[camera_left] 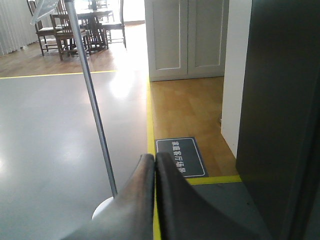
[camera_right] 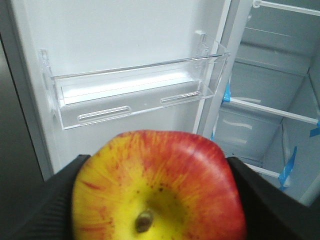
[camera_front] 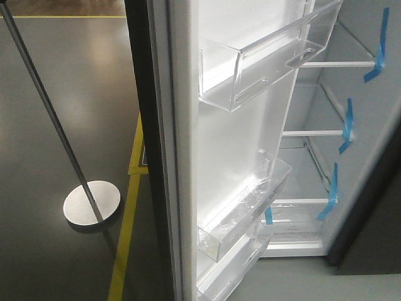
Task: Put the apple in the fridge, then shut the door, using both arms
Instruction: 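Move the right gripper with the apple up to the upper door bin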
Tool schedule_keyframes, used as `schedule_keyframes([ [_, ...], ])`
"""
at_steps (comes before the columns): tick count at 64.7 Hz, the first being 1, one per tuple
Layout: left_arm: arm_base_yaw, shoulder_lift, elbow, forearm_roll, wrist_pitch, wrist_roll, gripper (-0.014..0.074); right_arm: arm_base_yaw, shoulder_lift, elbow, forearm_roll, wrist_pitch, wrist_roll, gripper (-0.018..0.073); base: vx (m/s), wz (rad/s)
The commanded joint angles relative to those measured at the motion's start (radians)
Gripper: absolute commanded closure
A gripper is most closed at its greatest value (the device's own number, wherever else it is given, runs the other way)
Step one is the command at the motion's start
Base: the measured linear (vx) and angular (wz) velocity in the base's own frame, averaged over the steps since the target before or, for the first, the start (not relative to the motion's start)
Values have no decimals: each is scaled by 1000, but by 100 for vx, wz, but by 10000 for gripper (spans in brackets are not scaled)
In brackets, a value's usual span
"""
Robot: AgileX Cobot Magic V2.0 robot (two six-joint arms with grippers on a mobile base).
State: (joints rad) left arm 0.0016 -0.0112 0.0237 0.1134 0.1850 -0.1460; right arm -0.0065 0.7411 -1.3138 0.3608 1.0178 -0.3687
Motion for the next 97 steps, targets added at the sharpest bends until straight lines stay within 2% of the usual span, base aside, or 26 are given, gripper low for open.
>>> schedule_keyframes([
  [1,-1,-15,-17,-5,-69,-4,602,-3,1,-23,15,-84,-3,461,7,-2],
  [97,-1,-15,-17,-5,-69,-4,602,-3,1,-23,15,-84,-3,461,3,-1],
])
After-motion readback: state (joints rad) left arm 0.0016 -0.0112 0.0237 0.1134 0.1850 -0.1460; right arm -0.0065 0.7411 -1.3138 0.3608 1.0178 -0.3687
